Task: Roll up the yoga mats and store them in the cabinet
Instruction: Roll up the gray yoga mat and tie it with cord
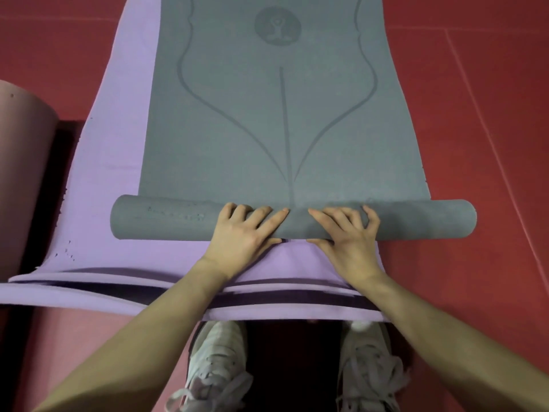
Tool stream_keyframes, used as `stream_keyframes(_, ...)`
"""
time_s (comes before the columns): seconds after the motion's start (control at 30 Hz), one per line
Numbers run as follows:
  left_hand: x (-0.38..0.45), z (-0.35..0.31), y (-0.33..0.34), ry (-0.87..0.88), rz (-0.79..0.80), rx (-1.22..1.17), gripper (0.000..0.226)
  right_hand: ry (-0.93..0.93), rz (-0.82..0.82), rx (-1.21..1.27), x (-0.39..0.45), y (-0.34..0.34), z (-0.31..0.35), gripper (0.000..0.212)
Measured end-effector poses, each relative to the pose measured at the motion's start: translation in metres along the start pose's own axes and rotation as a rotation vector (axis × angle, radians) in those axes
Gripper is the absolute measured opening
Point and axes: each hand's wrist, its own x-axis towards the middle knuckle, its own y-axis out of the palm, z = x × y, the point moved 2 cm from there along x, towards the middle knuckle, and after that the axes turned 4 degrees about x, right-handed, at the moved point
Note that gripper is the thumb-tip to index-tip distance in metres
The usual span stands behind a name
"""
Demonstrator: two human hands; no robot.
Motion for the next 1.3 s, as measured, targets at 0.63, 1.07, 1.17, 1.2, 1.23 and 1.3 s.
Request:
stream_keyframes(0.63,0.001,0.002,-0.012,-0.068,0.511,-0.168,0.074,0.030,0.420,-0.054,-0.010,-0.008,0.004,0.065)
stream_keyframes(1.07,0.003,-0.019,-0.008,-0.253,0.356,0.076,0.048,0.128,0.475,-0.148,0.028,0.004,0.004,0.058)
stream_keyframes(1.17,0.019,-0.009,-0.007,-0.275,0.467,0.026,0.050,0.101,0.256,-0.106,0.026,0.001,0.010,0.047)
stream_keyframes(1.2,0.025,-0.006,-0.006,-0.285,0.509,0.016,0.051,0.076,0.231,-0.105,0.023,0.000,0.014,0.045)
stream_keyframes(1.23,0.030,-0.003,-0.005,-0.299,0.550,0.002,0.054,0.052,0.222,-0.107,0.020,-0.001,0.018,0.045)
stream_keyframes(1.3,0.037,0.003,-0.004,-0.327,0.609,-0.033,0.060,0.037,0.237,-0.097,0.015,-0.001,0.022,0.048)
